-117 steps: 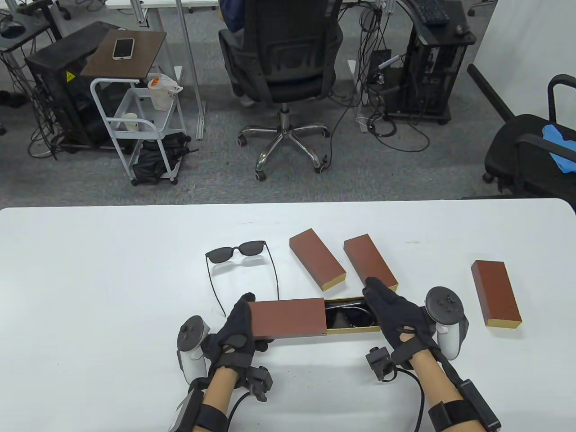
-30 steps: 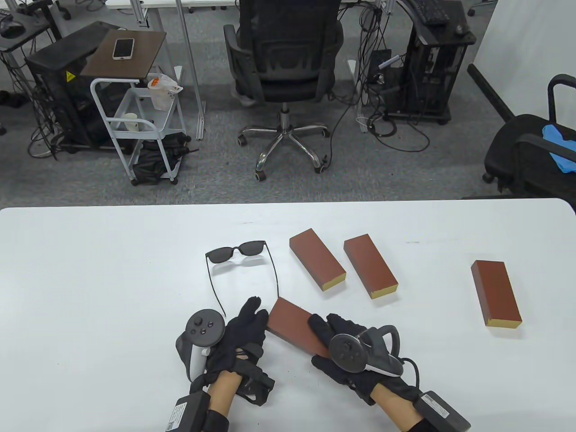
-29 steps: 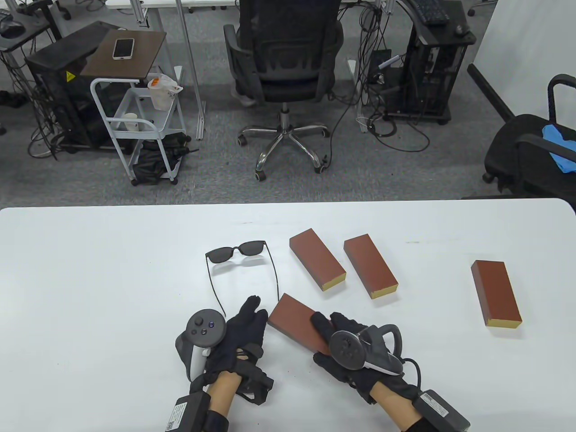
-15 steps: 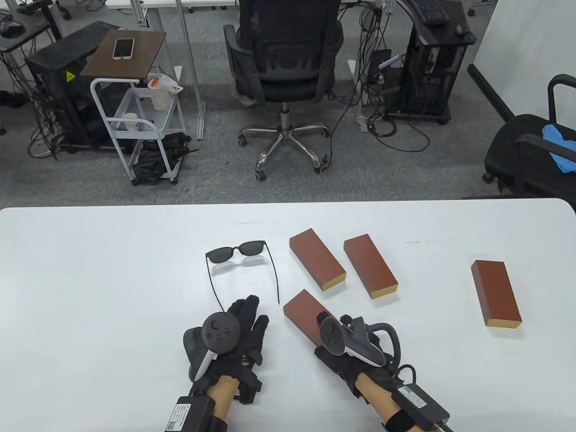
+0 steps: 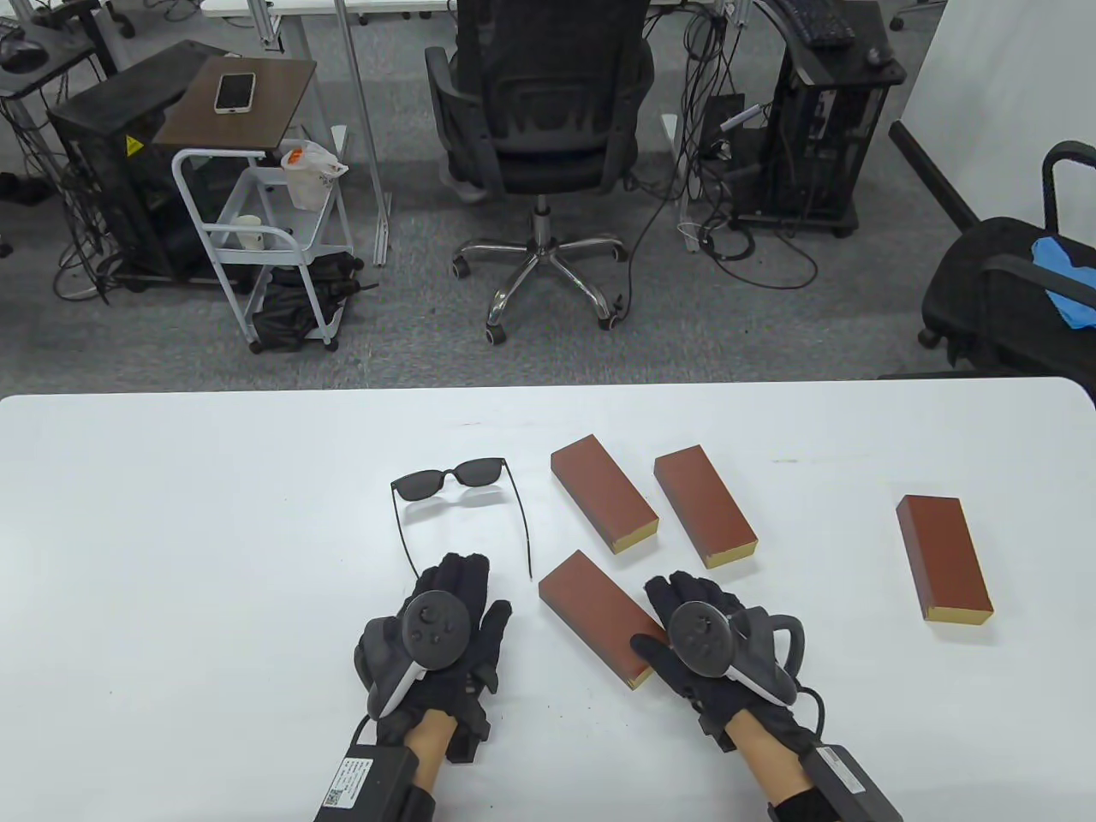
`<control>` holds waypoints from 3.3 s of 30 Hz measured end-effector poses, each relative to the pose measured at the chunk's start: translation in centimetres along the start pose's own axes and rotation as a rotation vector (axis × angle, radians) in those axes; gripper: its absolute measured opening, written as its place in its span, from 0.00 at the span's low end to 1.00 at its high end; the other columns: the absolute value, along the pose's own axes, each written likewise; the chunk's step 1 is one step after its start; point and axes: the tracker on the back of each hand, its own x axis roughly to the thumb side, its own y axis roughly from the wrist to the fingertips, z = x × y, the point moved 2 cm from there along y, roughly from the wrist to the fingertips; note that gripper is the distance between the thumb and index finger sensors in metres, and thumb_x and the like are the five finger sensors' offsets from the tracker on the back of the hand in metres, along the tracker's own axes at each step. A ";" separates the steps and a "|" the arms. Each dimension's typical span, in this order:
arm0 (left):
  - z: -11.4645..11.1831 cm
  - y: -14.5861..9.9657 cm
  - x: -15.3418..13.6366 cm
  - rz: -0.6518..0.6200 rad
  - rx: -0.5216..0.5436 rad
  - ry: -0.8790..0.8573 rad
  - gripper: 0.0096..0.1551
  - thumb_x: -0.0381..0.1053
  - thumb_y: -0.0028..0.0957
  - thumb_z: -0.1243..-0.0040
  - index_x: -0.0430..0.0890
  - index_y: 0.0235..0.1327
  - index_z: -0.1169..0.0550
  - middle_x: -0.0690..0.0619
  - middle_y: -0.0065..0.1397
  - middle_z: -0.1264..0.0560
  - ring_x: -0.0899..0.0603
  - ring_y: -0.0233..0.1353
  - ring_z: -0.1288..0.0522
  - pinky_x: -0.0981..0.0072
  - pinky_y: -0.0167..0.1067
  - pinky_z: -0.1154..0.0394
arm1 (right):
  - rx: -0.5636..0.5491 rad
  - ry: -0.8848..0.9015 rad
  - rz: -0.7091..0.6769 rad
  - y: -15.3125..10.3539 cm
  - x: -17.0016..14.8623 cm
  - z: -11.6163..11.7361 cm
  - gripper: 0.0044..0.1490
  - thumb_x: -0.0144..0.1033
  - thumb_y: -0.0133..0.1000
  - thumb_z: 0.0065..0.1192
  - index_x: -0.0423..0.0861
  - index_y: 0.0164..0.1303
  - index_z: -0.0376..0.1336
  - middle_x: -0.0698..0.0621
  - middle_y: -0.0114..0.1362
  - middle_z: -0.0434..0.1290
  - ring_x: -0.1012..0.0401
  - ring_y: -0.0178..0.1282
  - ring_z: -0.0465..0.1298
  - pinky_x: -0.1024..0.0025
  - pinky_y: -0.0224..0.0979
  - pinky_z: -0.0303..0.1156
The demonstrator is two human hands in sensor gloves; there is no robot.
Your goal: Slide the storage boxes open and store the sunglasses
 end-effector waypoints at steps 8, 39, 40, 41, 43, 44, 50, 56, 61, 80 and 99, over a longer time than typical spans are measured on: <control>1.8 4.1 -1.1 0.086 0.043 0.064 0.42 0.64 0.50 0.43 0.58 0.79 0.38 0.51 0.85 0.41 0.37 0.84 0.43 0.34 0.73 0.41 | 0.009 -0.105 0.028 0.1 -1.3 -0.6 0.41 0.60 0.39 0.63 0.53 0.62 0.62 0.46 0.73 0.66 0.46 0.72 0.67 0.49 0.72 0.66; 1.0 18.8 -8.1 0.420 -0.119 0.158 0.25 0.46 0.53 0.42 0.58 0.64 0.22 0.54 0.74 0.25 0.40 0.72 0.24 0.40 0.66 0.29 | 0.057 0.045 0.221 0.0 -7.2 -1.5 0.42 0.60 0.40 0.63 0.53 0.63 0.60 0.45 0.74 0.65 0.45 0.72 0.67 0.50 0.72 0.65; 1.2 18.8 -8.3 0.424 -0.116 0.149 0.24 0.46 0.52 0.42 0.58 0.63 0.21 0.54 0.73 0.24 0.41 0.71 0.23 0.41 0.65 0.28 | 0.054 0.046 0.218 0.0 -7.1 -1.6 0.42 0.60 0.40 0.63 0.53 0.63 0.60 0.45 0.74 0.65 0.45 0.72 0.67 0.50 0.72 0.65; 1.5 18.7 -8.5 0.428 -0.106 0.138 0.24 0.46 0.52 0.42 0.58 0.62 0.20 0.54 0.71 0.23 0.41 0.70 0.22 0.42 0.65 0.27 | 0.051 0.048 0.216 0.0 -7.1 -1.6 0.42 0.60 0.40 0.63 0.53 0.63 0.60 0.45 0.74 0.65 0.45 0.72 0.67 0.50 0.72 0.65; 2.1 18.5 -9.0 0.434 -0.076 0.116 0.24 0.45 0.50 0.40 0.57 0.60 0.18 0.54 0.69 0.21 0.41 0.67 0.20 0.43 0.63 0.25 | 0.052 0.055 0.214 0.0 -7.0 -1.6 0.42 0.60 0.40 0.63 0.53 0.63 0.60 0.45 0.74 0.65 0.45 0.72 0.66 0.50 0.72 0.65; 2.5 18.3 -9.1 0.429 -0.067 0.102 0.24 0.45 0.50 0.40 0.57 0.60 0.18 0.53 0.69 0.20 0.41 0.67 0.19 0.44 0.62 0.24 | 0.050 0.058 0.213 0.0 -7.0 -1.6 0.42 0.60 0.40 0.63 0.53 0.63 0.60 0.45 0.74 0.65 0.45 0.72 0.66 0.50 0.72 0.65; 5.0 16.8 -9.4 0.388 -0.017 0.068 0.24 0.46 0.49 0.37 0.58 0.58 0.15 0.54 0.67 0.17 0.43 0.65 0.17 0.46 0.60 0.22 | 0.032 0.077 0.201 0.1 -6.8 -1.9 0.42 0.59 0.40 0.63 0.53 0.63 0.60 0.45 0.74 0.65 0.45 0.72 0.66 0.50 0.72 0.65; 7.2 14.1 -6.5 0.199 -0.008 0.055 0.23 0.47 0.48 0.35 0.58 0.57 0.14 0.53 0.65 0.15 0.43 0.62 0.14 0.47 0.58 0.20 | 0.020 0.089 0.157 0.2 -5.8 -2.1 0.42 0.59 0.40 0.64 0.53 0.64 0.60 0.45 0.74 0.65 0.45 0.72 0.67 0.50 0.72 0.66; 7.5 11.0 -2.3 -0.035 0.062 0.013 0.23 0.46 0.47 0.34 0.57 0.57 0.13 0.51 0.62 0.14 0.43 0.58 0.13 0.47 0.55 0.19 | 0.009 0.121 0.103 0.3 -4.7 -2.2 0.43 0.58 0.40 0.64 0.52 0.64 0.58 0.43 0.74 0.64 0.44 0.70 0.68 0.51 0.71 0.67; 4.3 3.0 9.9 -0.299 -0.117 -0.132 0.23 0.47 0.47 0.34 0.57 0.57 0.13 0.51 0.62 0.14 0.43 0.57 0.13 0.47 0.55 0.19 | -0.088 0.505 0.000 0.5 -3.3 -3.4 0.39 0.45 0.39 0.73 0.53 0.62 0.61 0.46 0.70 0.70 0.49 0.66 0.75 0.56 0.67 0.74; 4.0 3.2 7.3 -0.191 -0.327 -0.555 0.26 0.52 0.50 0.37 0.54 0.63 0.17 0.47 0.66 0.18 0.39 0.62 0.17 0.44 0.59 0.23 | -0.168 0.808 0.166 0.7 -4.0 -3.5 0.27 0.40 0.36 0.78 0.49 0.46 0.74 0.46 0.45 0.87 0.55 0.37 0.91 0.67 0.37 0.90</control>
